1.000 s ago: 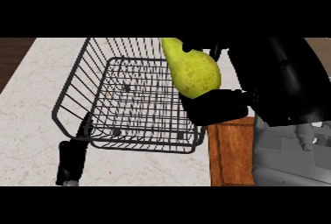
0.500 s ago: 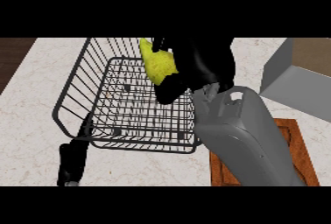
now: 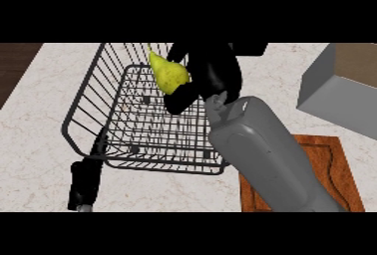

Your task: Pick the pear from the cutting board and place it in the tiered basket

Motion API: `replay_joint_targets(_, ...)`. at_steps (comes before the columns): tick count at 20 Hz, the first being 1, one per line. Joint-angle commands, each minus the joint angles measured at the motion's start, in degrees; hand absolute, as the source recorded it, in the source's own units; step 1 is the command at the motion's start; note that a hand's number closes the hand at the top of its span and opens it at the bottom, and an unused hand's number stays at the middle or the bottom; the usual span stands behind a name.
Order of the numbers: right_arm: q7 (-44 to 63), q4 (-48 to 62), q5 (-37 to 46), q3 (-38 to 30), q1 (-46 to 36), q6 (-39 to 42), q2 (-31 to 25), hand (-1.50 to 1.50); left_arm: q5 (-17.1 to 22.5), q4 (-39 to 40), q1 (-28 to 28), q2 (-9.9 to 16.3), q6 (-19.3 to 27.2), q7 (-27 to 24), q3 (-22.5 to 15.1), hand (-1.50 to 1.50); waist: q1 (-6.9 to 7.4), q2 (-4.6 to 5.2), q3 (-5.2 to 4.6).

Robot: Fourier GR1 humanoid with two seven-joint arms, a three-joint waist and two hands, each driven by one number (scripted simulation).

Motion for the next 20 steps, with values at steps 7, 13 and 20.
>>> replay_joint_targets(7,-4.23,2.01,-17.55,2.22,2.17,-21.03,0.07,-1.50,-0.27,1.30,0.76,-0.44,-0.55,-1.27,-0.25,0.00,0.60,0.20,-0.13)
replay_joint_targets(13,-11.89,1.25,-18.31,-7.11,0.63,-24.98,-0.88,-1.50,1.15,1.59,-0.50,0.94,-1.52,1.31,2.00,0.00,-0.74,0.10,-0.11)
replay_joint_targets(20,-2.68,-9.21,-10.72,-12.38,6.71,-31.23,-8.87,-1.50,0.41,0.83,1.87,-0.44,0.10,-0.03,1.55,0.00,-1.95,-0.34,-0.12)
